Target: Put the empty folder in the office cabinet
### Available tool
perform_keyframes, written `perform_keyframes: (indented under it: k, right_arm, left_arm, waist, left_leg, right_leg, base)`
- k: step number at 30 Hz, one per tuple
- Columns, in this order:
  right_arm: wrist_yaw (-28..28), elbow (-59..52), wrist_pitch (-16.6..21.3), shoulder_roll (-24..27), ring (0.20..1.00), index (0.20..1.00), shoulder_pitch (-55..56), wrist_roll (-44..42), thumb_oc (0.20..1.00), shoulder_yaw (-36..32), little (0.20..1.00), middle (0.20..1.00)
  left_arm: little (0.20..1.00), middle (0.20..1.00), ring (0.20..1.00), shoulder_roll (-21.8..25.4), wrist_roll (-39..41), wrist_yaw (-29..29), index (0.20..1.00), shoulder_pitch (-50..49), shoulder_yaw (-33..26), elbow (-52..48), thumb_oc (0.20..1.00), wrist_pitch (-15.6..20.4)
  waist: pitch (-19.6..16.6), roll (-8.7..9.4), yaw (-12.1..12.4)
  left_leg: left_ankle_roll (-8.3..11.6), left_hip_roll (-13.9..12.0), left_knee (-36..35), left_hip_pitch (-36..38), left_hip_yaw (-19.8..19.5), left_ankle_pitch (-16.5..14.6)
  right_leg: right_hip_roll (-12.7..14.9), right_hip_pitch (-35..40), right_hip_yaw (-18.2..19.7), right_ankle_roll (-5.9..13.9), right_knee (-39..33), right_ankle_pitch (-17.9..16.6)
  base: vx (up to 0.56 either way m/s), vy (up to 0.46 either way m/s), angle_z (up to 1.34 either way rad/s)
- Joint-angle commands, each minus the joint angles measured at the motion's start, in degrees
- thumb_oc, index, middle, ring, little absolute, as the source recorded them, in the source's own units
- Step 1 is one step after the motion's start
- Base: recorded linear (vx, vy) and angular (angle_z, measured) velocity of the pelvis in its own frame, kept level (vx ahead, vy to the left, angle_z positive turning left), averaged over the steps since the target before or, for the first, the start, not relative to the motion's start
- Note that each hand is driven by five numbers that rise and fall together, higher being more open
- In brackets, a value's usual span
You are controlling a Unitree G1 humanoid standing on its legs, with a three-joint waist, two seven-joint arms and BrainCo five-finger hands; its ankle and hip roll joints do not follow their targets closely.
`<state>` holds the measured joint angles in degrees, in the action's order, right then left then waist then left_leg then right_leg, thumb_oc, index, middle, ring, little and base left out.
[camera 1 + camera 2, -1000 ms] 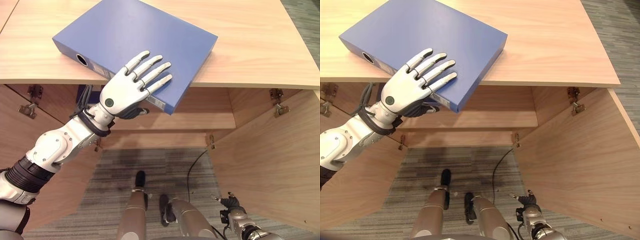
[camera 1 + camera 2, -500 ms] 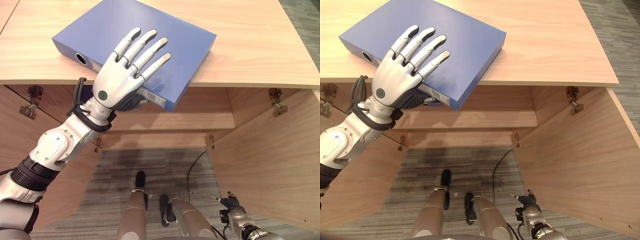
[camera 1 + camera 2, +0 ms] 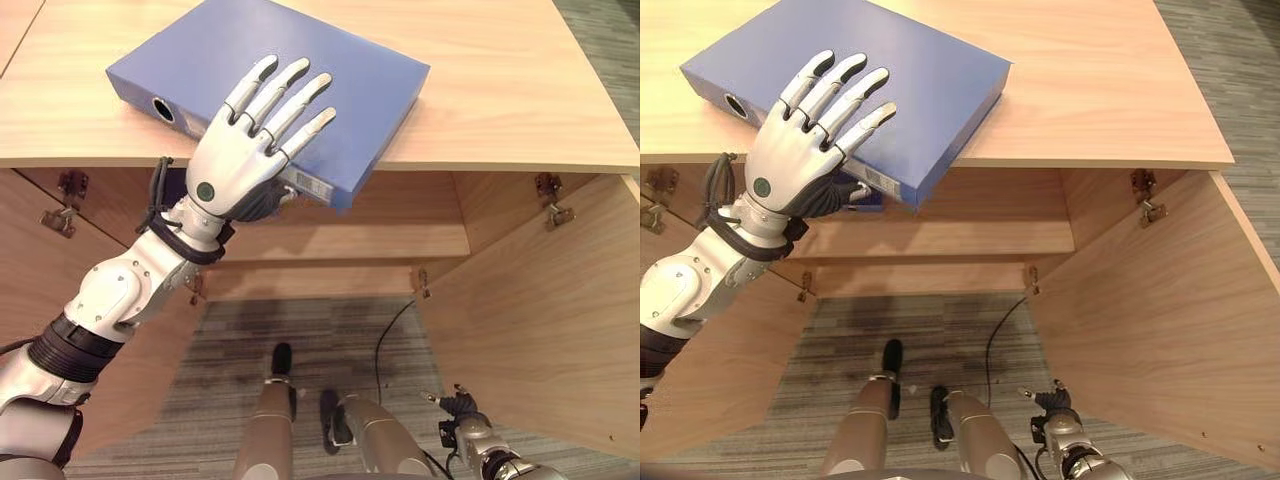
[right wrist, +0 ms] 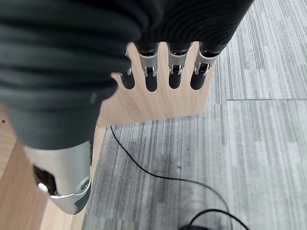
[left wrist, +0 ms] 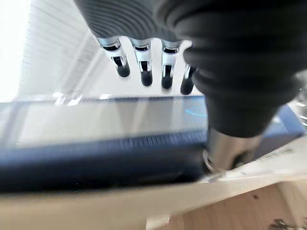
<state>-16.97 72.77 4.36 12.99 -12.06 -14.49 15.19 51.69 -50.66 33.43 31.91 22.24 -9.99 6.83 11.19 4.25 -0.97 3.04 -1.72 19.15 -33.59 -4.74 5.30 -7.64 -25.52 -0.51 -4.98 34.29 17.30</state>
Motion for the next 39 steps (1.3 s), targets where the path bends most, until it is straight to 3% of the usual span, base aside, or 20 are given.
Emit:
perform_keyframes:
  k: [1, 9, 16, 18, 21, 22, 23, 24, 25, 27, 29, 32, 36, 39]
  right_arm:
    - [-1.5, 1.89, 0.04, 0.37, 1.0, 1.0, 0.49, 0.89, 1.0, 0.92, 1.0, 1.0]
    - [-1.33, 1.8, 0.0, 0.37, 1.0, 1.0, 0.29, 0.73, 1.0, 0.68, 1.0, 1.0]
    - [-0.64, 1.4, 0.0, 0.57, 1.0, 1.0, 0.46, -0.97, 1.0, -1.03, 1.0, 1.0]
    - [-0.32, 0.9, -0.18, 0.86, 1.0, 1.0, 0.78, -2.11, 1.0, -2.76, 1.0, 1.0]
    - [0.06, 0.86, -0.65, 1.05, 1.0, 1.0, 1.07, -3.18, 1.0, -4.63, 1.0, 1.0]
    - [0.07, 0.81, -0.66, 1.1, 1.0, 1.0, 1.11, -3.19, 1.0, -4.45, 1.0, 1.0]
    - [1.27, 0.63, -0.84, 1.59, 1.0, 1.0, 1.35, -4.62, 1.0, -5.68, 1.0, 1.0]
    - [1.94, 0.2, -0.94, 2.04, 1.0, 1.0, 1.63, -5.06, 1.0, -6.07, 1.0, 1.0]
    - [1.95, 0.16, -0.96, 2.01, 1.0, 1.0, 1.64, -5.07, 1.0, -5.88, 1.0, 1.0]
    - [4.04, -1.12, -1.03, 3.29, 1.0, 1.0, 2.63, -6.36, 1.0, -6.79, 1.0, 1.0]
    - [5.22, -3.06, -0.39, 4.02, 1.0, 1.0, 3.76, -7.52, 1.0, -7.19, 1.0, 1.0]
    - [5.66, -7.34, 0.49, 4.67, 1.0, 1.0, 4.92, -9.53, 1.0, -8.37, 1.0, 1.0]
    - [5.65, -12.77, 1.49, 5.8, 1.0, 1.0, 6.81, -10.77, 1.0, -10.07, 1.0, 1.0]
    - [6.33, -14.79, 2.11, 6.47, 1.0, 1.0, 8.28, -11.73, 1.0, -11.37, 1.0, 1.0]
  left_arm:
    - [0.2, 0.2, 0.2, -2.34, -2.02, 3.17, 0.2, -0.22, -4.25, 0.58, 0.2, -2.19]
    - [0.2, 0.2, 0.2, -1.49, -3.74, 0.51, 0.2, -1.26, -3.03, 1.61, 0.2, -2.6]
    - [0.2, 0.2, 0.2, -3.51, 0.69, -5.76, 0.2, -4.79, 0.56, 6.41, 0.2, -1.24]
    - [0.2, 0.2, 0.2, -7.24, 8.94, -9.98, 0.2, -10.06, -0.72, 5.79, 0.2, 0.3]
    - [0.2, 0.2, 0.2, -10.39, 25.93, -18.2, 0.2, -18.91, -3.07, -2.7, 0.2, 4.67]
    - [0.2, 0.2, 0.2, -10.26, 26.29, -18.74, 0.2, -19.46, -3.67, -3.41, 0.2, 4.49]
    - [0.2, 0.2, 0.2, -12.06, 47.6, -25.52, 0.2, -25.35, -5.47, -9.67, 0.2, 7.5]
    - [0.2, 0.2, 0.2, -11.8, 58.24, -28.86, 0.2, -28.65, -7.38, -13.08, 0.2, 8.04]
    - [0.2, 0.2, 0.2, -11.67, 58.61, -29.21, 0.2, -29.16, -7.96, -13.62, 0.2, 7.76]
    - [0.2, 0.2, 0.2, -11.0, 83.62, -35.21, 0.2, -33.13, -11.07, -19.74, 0.2, 7.5]
    - [0.2, 0.2, 0.2, -12.21, 95.35, -38.51, 0.2, -34.03, -11.5, -21.18, 0.2, 6.79]
    - [0.2, 0.2, 0.2, -13.27, 101.34, -39.76, 0.2, -33.21, -10.87, -20.85, 0.2, 5.36]
    - [0.2, 0.2, 0.2, -11.56, 99.37, -40.59, 0.2, -33.29, -12.89, -22.33, 0.2, 6.02]
    - [0.2, 0.2, 0.2, -10.13, 97.2, -40.37, 0.2, -33.07, -15.17, -23.81, 0.2, 6.79]
  waist:
    - [-1.69, -0.15, 0.1]
    - [-1.42, -0.23, 0.1]
    - [-0.99, -0.74, 0.17]
    - [-0.55, -1.18, 0.53]
    - [-0.32, -1.78, 0.93]
    - [-0.32, -1.99, 0.79]
    - [-0.24, -2.47, 0.91]
    - [-0.19, -2.84, 0.84]
    - [-0.28, -2.96, 0.63]
    - [-0.21, -3.43, 0.67]
    - [-0.14, -3.45, 0.61]
    - [0.26, -3.24, 0.86]
    - [-0.42, -1.82, 0.4]
    - [-1.34, -1.9, 0.58]
  left_leg:
    - [0.99, -4.67, 2.12, -2.74, -1.03, -2.6]
    - [1.33, -4.97, 1.07, -2.09, -0.86, -1.83]
    - [2.76, -5.76, -6.51, 2.97, 0.08, 2.89]
    - [2.76, -5.77, -11.07, 6.26, 0.77, 5.36]
    - [2.46, -4.9, -14.86, 9.32, 1.65, 6.57]
    - [2.44, -5.07, -15.19, 9.35, 1.58, 7.05]
    - [2.04, -4.76, -15.85, 10.68, 1.92, 6.89]
    - [1.88, -4.74, -15.83, 11.0, 1.91, 6.82]
    - [1.88, -4.87, -15.92, 10.83, 1.79, 7.11]
    - [1.87, -4.42, -13.61, 10.35, 1.32, 6.81]
    - [2.07, -4.25, -11.79, 10.01, 1.12, 6.63]
    - [2.07, -2.84, -7.78, 10.13, 1.18, 5.17]
    - [-0.8, 0.21, 1.5, 11.85, 2.55, -3.72]
    - [-2.02, 3.01, 1.25, 17.4, 1.31, -7.8]
  right_leg:
    - [4.62, 0.69, -0.6, 3.66, -6.01, -4.18]
    - [4.59, 1.35, -0.61, 3.81, -6.77, -4.48]
    - [3.9, 5.57, -0.81, 4.41, -11.96, -5.78]
    - [3.61, 8.46, -1.3, 4.59, -15.27, -6.58]
    - [3.08, 11.46, -1.86, 4.79, -18.85, -7.6]
    - [2.9, 11.5, -1.93, 4.79, -19.19, -8.07]
    - [2.72, 13.21, -2.2, 4.94, -21.02, -8.59]
    - [2.59, 13.9, -2.43, 4.94, -21.85, -8.91]
    - [2.44, 13.83, -2.52, 4.93, -22.08, -9.27]
    - [2.27, 16.23, -2.66, 4.61, -24.15, -9.74]
    - [2.21, 17.54, -2.71, 4.3, -25.12, -9.95]
    - [2.44, 19.02, -3.25, 3.97, -25.52, -10.08]
    - [5.0, 20.21, -2.98, 4.63, -25.66, -11.12]
    - [5.75, 22.54, -2.41, 5.6, -26.45, -11.28]
  base:
    - [-0.02, 0.002, -0.04]
    - [0.01, -0.003, 0.0]
    - [0.04, -0.039, 0.01]
    - [0.05, -0.07, 0.01]
    - [0.02, -0.059, 0.04]
    - [-0.02, -0.079, 0.09]
    - [-0.02, -0.075, 0.1]
    - [-0.02, -0.076, 0.11]
    - [-0.03, -0.047, 0.09]
    - [-0.04, -0.078, 0.17]
    - [-0.03, -0.073, 0.18]
    - [-0.04, -0.047, 0.09]
    - [0.01, 0.033, 0.01]
    - [0.14, 0.092, 0.06]
